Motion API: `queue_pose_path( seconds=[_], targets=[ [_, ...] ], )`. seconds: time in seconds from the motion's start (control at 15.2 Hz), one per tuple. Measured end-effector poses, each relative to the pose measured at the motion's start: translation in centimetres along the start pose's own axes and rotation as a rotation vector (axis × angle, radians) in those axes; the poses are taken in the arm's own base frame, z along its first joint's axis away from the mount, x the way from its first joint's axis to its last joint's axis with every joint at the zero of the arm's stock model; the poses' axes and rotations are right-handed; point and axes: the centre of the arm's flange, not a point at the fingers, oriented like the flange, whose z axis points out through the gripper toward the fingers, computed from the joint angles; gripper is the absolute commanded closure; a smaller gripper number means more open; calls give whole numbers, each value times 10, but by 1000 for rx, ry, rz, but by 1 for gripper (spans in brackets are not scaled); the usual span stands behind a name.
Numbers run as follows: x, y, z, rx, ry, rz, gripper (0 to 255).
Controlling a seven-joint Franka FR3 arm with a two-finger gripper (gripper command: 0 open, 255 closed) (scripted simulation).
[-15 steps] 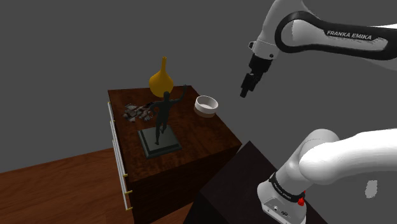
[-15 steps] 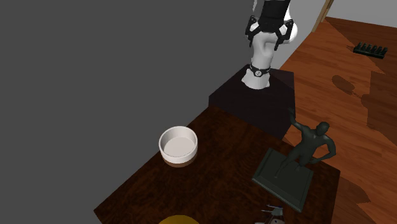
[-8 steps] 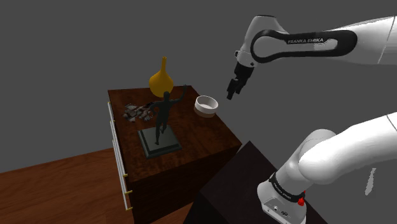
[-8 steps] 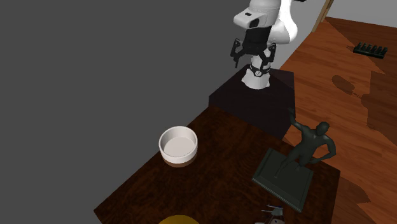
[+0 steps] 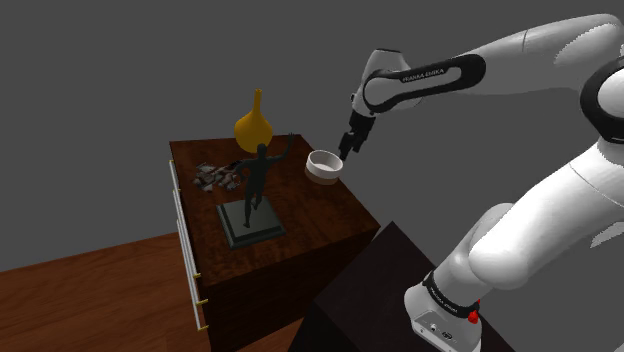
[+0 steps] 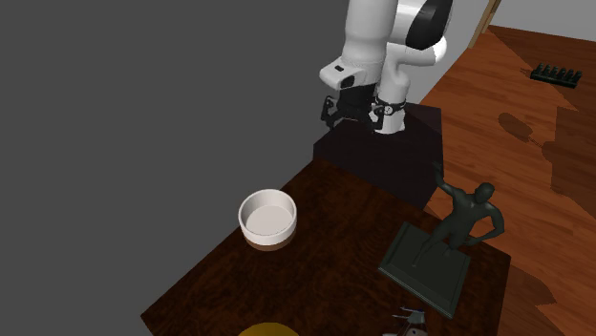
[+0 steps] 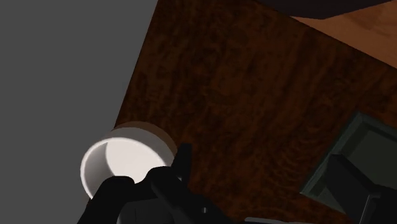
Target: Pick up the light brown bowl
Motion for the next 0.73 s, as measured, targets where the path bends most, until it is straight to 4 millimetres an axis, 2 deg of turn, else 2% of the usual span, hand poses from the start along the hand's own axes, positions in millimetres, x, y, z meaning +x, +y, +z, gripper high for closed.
queue_pose_path(
  seconds=[0.46,0.73],
  targets=[
    [54,37,64,7,7,1,0],
    [92,56,99,12,12,1,0]
  ],
)
